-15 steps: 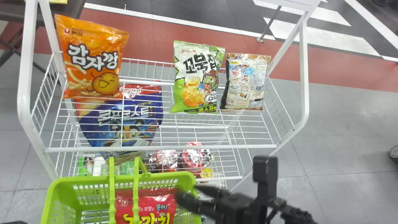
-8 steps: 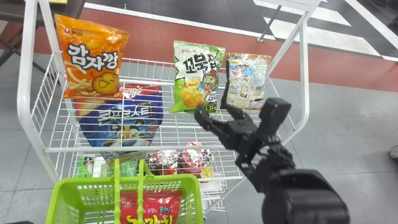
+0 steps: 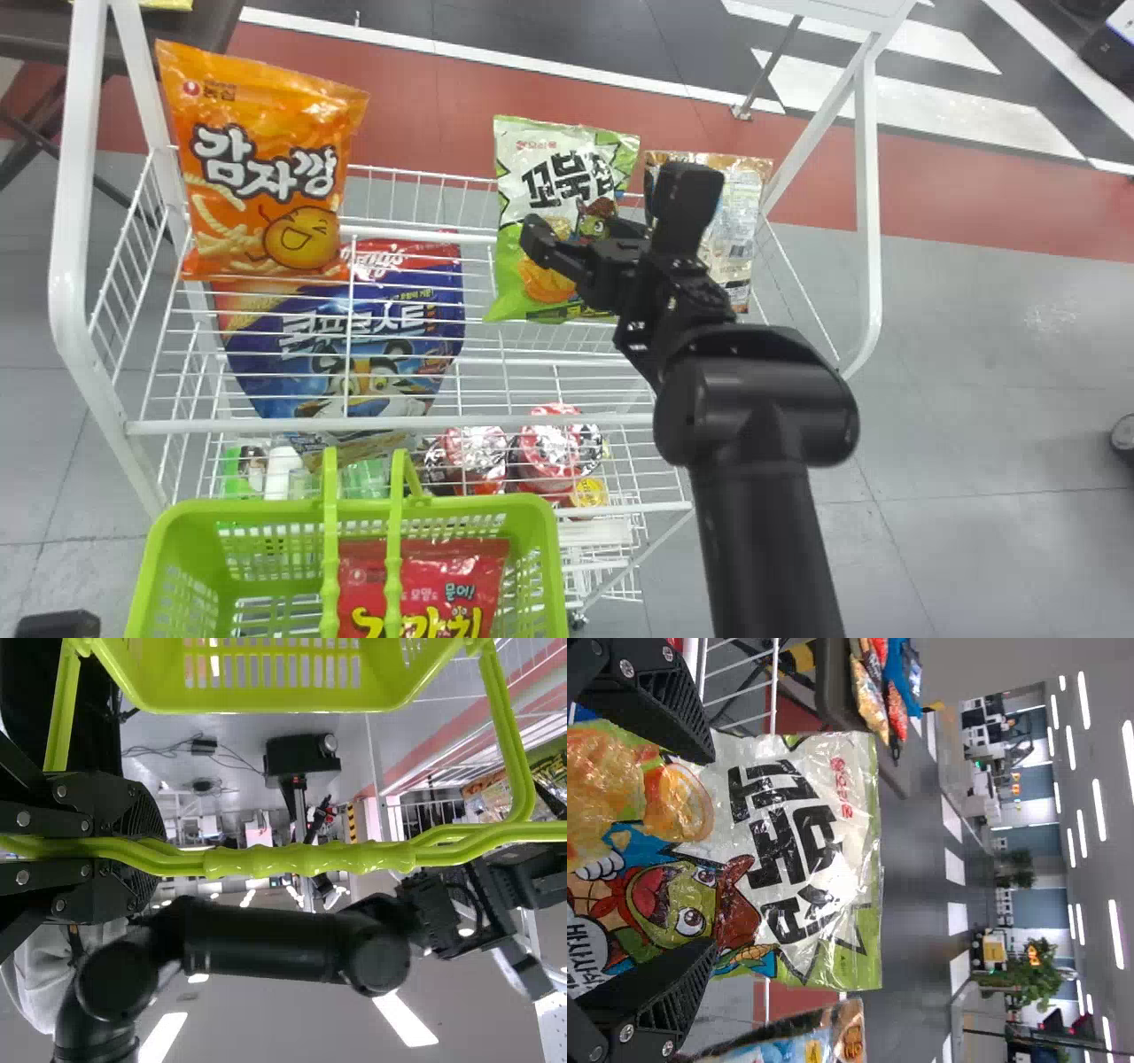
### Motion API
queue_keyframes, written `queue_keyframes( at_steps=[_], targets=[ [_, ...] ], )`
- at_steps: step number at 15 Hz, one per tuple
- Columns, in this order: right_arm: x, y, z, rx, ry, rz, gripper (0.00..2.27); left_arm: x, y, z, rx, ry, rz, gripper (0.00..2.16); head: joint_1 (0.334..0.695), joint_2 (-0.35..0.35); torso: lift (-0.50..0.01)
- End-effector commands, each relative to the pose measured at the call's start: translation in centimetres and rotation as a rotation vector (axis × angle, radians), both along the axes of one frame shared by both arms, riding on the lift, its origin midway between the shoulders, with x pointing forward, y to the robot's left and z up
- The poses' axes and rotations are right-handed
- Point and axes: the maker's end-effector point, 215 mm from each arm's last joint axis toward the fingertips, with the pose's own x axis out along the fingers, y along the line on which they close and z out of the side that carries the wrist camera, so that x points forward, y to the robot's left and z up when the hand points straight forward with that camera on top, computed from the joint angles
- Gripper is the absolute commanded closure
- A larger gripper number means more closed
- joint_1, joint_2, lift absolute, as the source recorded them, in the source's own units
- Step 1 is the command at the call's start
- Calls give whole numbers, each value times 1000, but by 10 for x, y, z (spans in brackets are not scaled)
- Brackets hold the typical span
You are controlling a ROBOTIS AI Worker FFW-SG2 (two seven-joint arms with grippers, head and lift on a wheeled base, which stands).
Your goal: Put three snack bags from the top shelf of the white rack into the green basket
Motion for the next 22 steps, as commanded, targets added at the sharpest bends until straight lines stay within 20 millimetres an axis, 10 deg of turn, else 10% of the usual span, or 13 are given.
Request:
queue_keyframes(
  at_steps=[1,3,11,16,22],
  targets=[
    [12,1,-8,-27,24,11,633,3,1,-2,-2,8,-3,2145,695,-327,0],
    [6,7,-17,-26,44,29,2078,5,1,-3,-5,12,-5,2145,695,-313,0],
    [-56,29,26,-12,-71,77,2135,5,2,-2,-3,17,-10,2145,695,-290,0],
    [-150,32,69,30,-48,129,2135,3,2,-1,-2,17,-10,2145,695,-313,0],
    [-276,20,37,202,258,162,2135,-3,-7,-1,1,16,-21,2145,695,-350,0]
  ],
)
